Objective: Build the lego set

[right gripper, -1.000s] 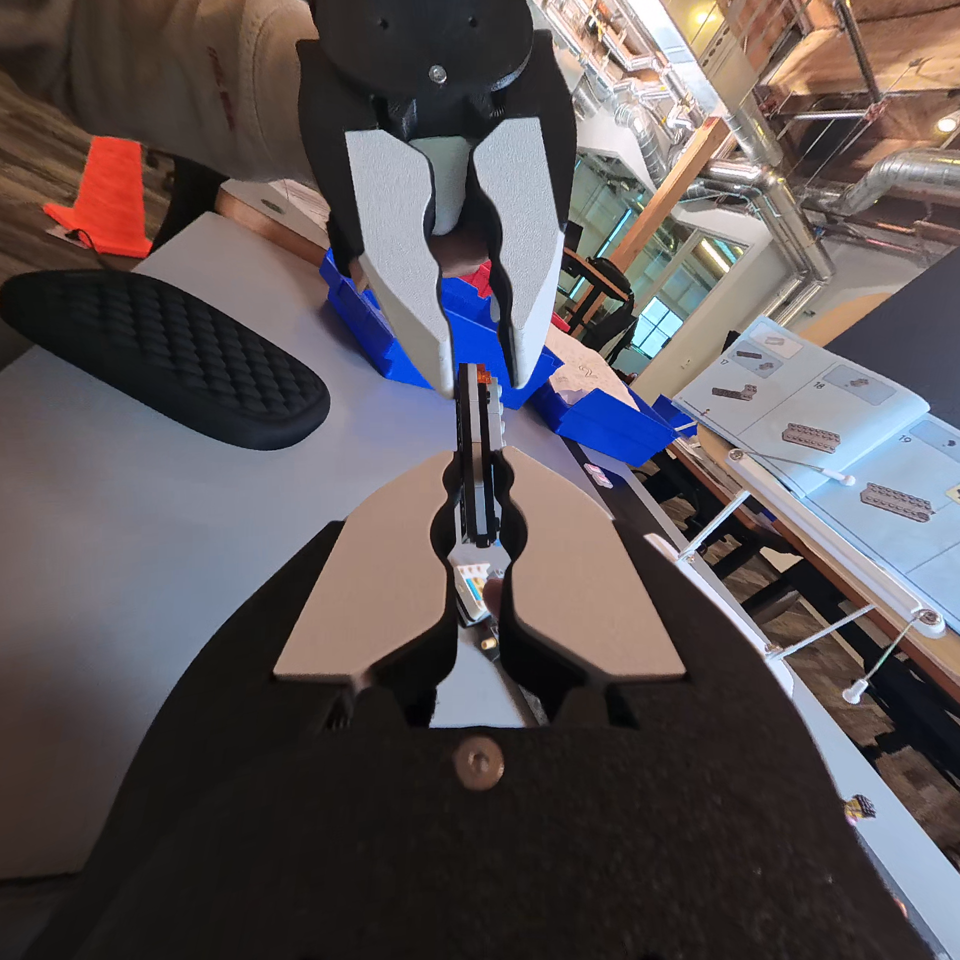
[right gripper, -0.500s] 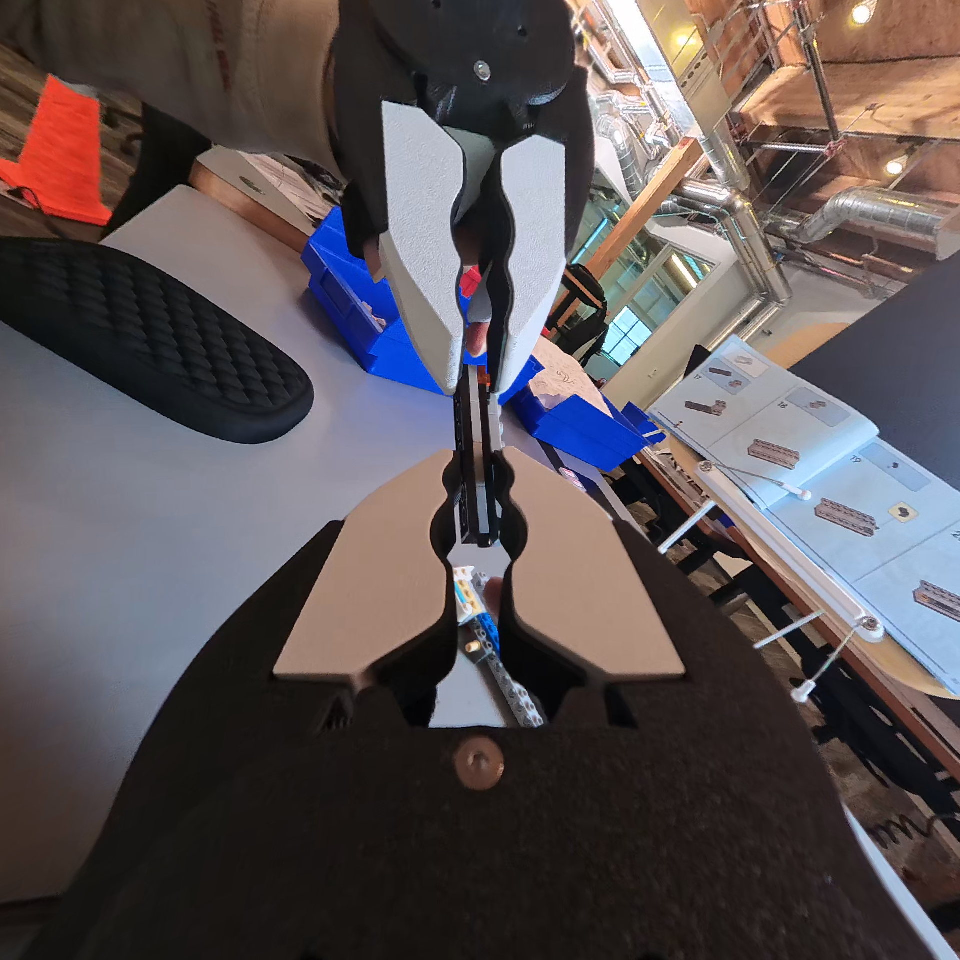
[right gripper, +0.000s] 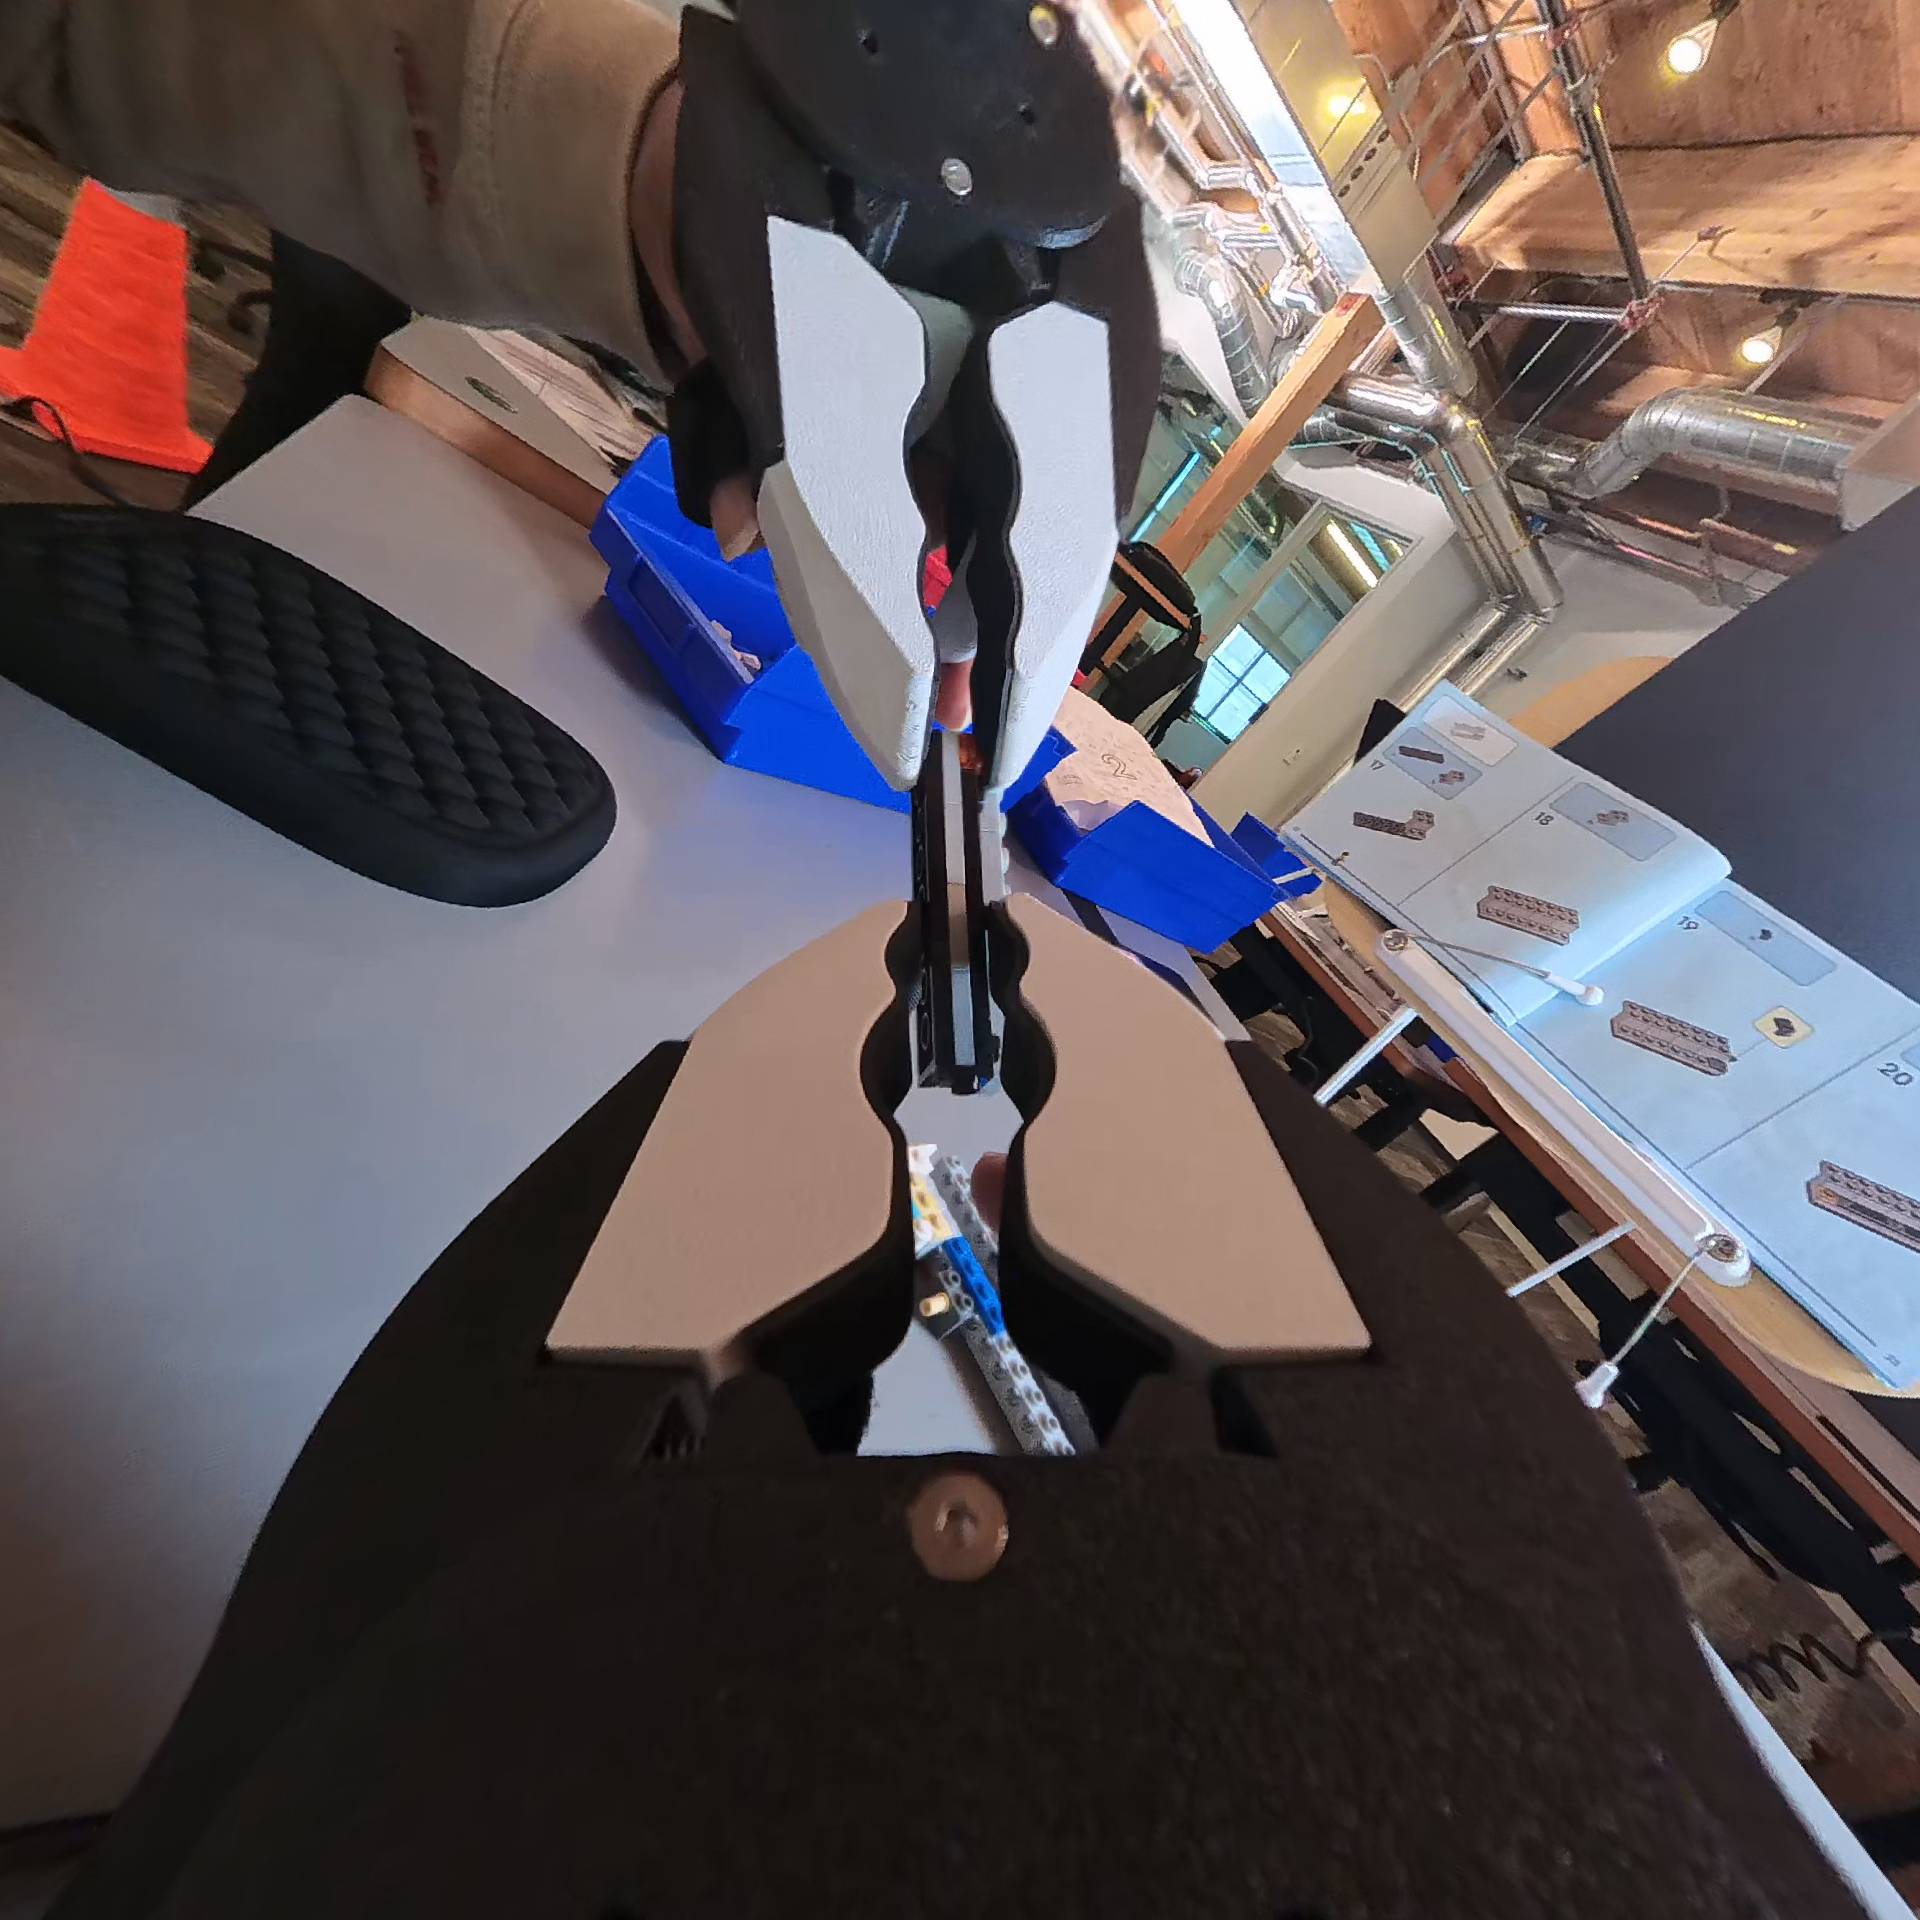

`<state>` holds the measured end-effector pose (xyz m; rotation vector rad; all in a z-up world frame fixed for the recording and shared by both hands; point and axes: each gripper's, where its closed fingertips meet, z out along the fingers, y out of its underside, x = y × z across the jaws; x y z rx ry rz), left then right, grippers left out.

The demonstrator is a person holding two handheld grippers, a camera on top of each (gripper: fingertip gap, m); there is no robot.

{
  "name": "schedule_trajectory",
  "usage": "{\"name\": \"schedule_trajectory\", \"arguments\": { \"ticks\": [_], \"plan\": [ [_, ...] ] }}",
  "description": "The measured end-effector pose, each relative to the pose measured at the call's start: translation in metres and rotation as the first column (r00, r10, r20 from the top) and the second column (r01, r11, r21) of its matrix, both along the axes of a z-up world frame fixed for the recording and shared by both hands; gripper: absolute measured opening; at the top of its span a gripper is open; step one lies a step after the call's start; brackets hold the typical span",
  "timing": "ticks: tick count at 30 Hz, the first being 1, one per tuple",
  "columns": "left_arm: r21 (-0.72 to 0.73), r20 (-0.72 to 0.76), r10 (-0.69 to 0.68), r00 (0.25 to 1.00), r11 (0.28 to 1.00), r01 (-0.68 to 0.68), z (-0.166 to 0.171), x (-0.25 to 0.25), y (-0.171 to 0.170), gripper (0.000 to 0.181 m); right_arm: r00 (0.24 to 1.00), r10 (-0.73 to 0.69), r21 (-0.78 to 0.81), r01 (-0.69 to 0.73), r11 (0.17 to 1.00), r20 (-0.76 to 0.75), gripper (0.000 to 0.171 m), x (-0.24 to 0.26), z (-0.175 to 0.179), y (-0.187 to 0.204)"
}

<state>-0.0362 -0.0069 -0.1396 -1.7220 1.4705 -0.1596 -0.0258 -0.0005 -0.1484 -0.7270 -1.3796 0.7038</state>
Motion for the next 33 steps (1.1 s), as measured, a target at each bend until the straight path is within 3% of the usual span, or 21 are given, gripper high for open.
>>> {"name": "schedule_trajectory", "arguments": {
  "ticks": [2, 4, 7, 11, 14, 16, 20, 24, 28, 33],
  "plan": [
    [-0.003, 0.057, 0.017, 0.998, 1.000, -0.017, 0.004, 0.001, 0.002, 0.032, 1.000, -0.026, 0.027, 0.026, 0.999, -0.008, 0.012, 0.001, 0.002, 0.004],
    [-0.027, 0.124, 0.042, 0.991, 0.999, -0.038, 0.008, -0.001, 0.003, 0.040, 0.998, -0.060, 0.079, 0.061, 0.995, -0.017, 0.012, 0.002, 0.002, 0.007],
    [-0.226, 0.269, 0.145, 0.952, 0.971, -0.084, -0.002, -0.003, 0.006, 0.051, 0.994, -0.107, 0.250, 0.112, 0.962, -0.036, 0.012, 0.004, 0.003, 0.007],
    [-0.408, 0.460, 0.254, 0.851, 0.911, -0.051, -0.010, 0.002, 0.011, 0.045, 0.990, -0.140, 0.454, 0.137, 0.880, -0.029, 0.011, 0.001, -0.007, 0.002],
    [-0.390, 0.458, 0.226, 0.860, 0.920, -0.034, -0.022, 0.005, 0.012, 0.030, 0.986, -0.162, 0.534, 0.150, 0.832, -0.024, 0.011, 0.000, -0.011, 0.002],
    [-0.338, 0.441, 0.189, 0.877, 0.940, -0.033, -0.024, 0.006, 0.013, 0.030, 0.986, -0.167, 0.539, 0.152, 0.828, -0.023, 0.012, 0.001, -0.013, 0.004],
    [-0.197, 0.416, 0.117, 0.902, 0.980, -0.036, -0.026, 0.003, 0.020, 0.029, 0.988, -0.154, 0.459, 0.131, 0.879, 0.013, 0.012, 0.000, -0.016, 0.009],
    [-0.085, 0.404, 0.074, 0.912, 0.995, -0.043, -0.040, -0.003, 0.035, 0.029, 0.991, -0.083, 0.170, 0.064, 0.983, 0.105, 0.025, 0.003, -0.020, 0.025],
    [-0.121, 0.301, 0.117, 0.946, 0.989, -0.083, -0.084, -0.014, 0.050, 0.029, 0.950, -0.016, -0.137, 0.062, 0.989, 0.312, 0.028, 0.005, -0.051, 0.050],
    [-0.218, 0.211, 0.142, 0.967, 0.971, -0.095, -0.119, -0.022, 0.050, 0.028, 0.866, 0.009, -0.224, 0.119, 0.967, 0.500, 0.038, 0.007, -0.091, 0.063]
  ]
}}
